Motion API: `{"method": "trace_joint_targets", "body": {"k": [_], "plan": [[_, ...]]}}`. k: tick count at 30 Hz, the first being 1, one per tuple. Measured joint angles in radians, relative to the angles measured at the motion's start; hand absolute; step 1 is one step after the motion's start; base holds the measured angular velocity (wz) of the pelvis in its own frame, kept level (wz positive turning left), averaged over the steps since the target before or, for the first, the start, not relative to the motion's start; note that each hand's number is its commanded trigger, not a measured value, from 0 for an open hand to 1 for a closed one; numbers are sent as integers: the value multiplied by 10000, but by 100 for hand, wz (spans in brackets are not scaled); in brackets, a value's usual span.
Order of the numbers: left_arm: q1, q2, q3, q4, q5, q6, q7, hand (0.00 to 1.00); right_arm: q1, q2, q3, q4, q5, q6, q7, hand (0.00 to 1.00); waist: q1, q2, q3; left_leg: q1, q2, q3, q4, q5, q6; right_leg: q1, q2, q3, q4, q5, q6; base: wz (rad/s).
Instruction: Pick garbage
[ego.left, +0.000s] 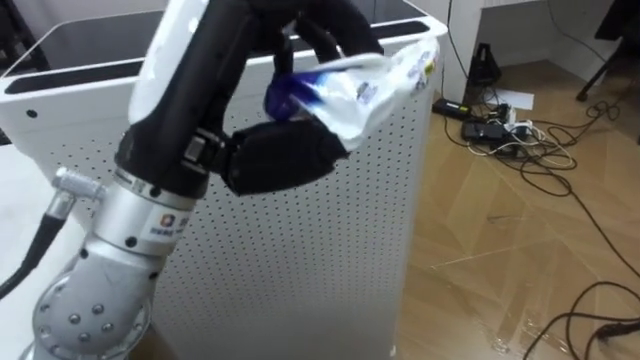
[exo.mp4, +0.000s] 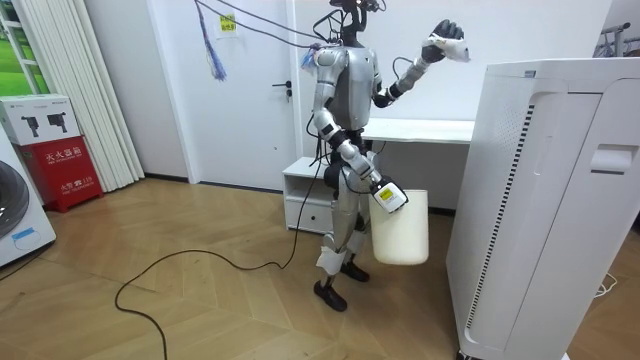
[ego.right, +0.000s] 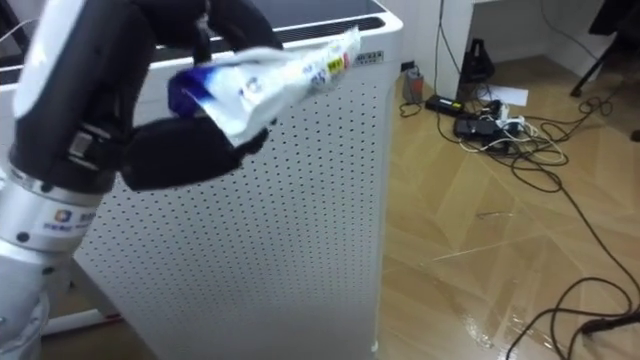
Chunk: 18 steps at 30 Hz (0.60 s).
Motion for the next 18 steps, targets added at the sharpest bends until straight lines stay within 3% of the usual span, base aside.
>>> {"method": "trace_joint_targets", "body": {"k": [2, 7, 14, 18], "plan": [[649, 3, -260, 51, -152, -176, -3, 100, -13, -8, 87, -135, 280, -56, -47, 100, -2, -22, 20, -34, 1, -7, -127, -1, -1, -60, 3, -24, -2, 0, 0, 0], [1369, -66, -627, 933, -129, -185, -253, 100, -330, 133, 88, -340, 297, -66, -104, 100, -22, -118, 94, -438, -2, -126, -21, 43, -30, -396, 1, -193, 15, 18, -28, 8], [1673, -111, -1443, 3661, 94, -110, -453, 100, -1397, 201, 187, -266, 320, -122, -120, 100, -80, -259, 176, -1118, -54, -278, 88, 162, -34, -1035, -39, -277, 47, 26, -42, 8], [1985, -139, -1801, 4344, 281, -39, -455, 100, -1667, 195, 285, -264, 348, -166, -117, 100, -91, -391, 214, -1255, -63, -273, 73, 162, -34, -1142, -40, -304, -3, 26, -41, 3]]}}
